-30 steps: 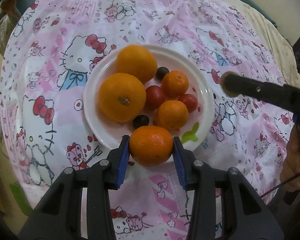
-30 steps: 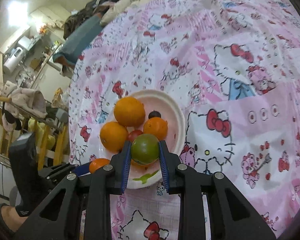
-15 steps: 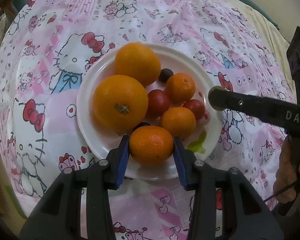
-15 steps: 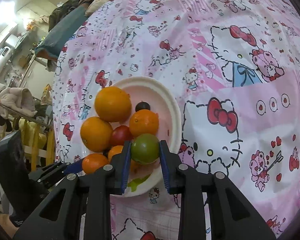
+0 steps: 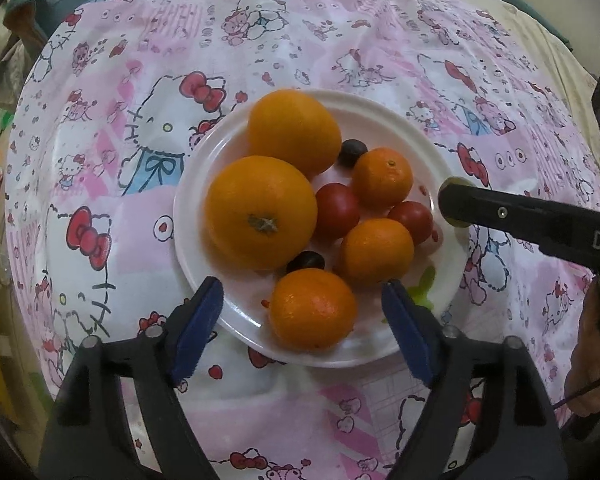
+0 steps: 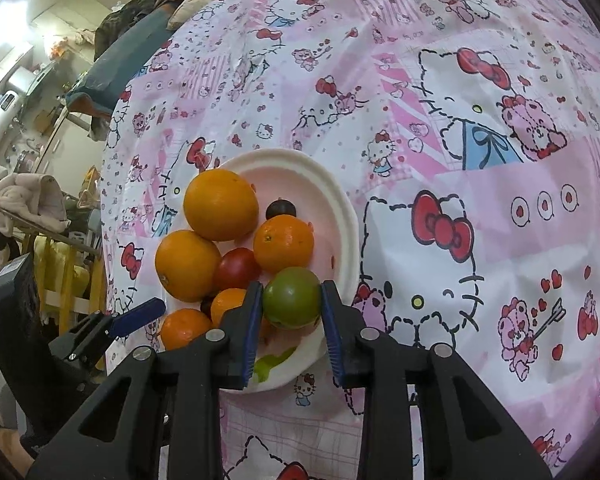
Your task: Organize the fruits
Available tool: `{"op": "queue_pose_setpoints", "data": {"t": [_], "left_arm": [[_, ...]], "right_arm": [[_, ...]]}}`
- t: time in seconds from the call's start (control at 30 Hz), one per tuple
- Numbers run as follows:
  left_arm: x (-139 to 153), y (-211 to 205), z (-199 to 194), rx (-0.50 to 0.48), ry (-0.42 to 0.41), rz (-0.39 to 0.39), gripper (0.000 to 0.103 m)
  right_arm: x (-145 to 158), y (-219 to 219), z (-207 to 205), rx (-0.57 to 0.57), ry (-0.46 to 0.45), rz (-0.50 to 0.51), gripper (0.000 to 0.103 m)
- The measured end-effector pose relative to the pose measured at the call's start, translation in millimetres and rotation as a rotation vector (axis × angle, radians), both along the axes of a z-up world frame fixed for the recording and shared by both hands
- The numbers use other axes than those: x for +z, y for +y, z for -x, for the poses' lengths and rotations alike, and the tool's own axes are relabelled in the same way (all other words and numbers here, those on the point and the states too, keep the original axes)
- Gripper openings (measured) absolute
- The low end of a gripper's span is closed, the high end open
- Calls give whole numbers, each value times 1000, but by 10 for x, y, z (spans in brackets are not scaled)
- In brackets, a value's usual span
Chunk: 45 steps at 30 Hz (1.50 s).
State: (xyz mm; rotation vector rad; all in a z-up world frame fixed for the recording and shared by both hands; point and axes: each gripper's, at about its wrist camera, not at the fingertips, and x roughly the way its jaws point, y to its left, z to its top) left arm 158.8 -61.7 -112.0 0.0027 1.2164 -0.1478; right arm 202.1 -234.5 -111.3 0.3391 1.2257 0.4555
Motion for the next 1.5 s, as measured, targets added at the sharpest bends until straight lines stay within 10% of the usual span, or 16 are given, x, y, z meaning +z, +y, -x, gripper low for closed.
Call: {"op": "queue_pose_setpoints", "data": {"t": [0.1,0.6,0.93,1.5], "left_arm": [[34,10,13,9,-18,-14,81],[444,170,225,54,-179,-16,81],[1057,479,505,129,-360,-3,81],[1185,691,1321,146,-376,32,94]], "right_arm": [[64,25,21,1,-36,6,65],[528,56,208,16,-190,69,65],[951,-50,640,-28,-268,3,90],[980,-90,1534,-119,-330,56,93]]}}
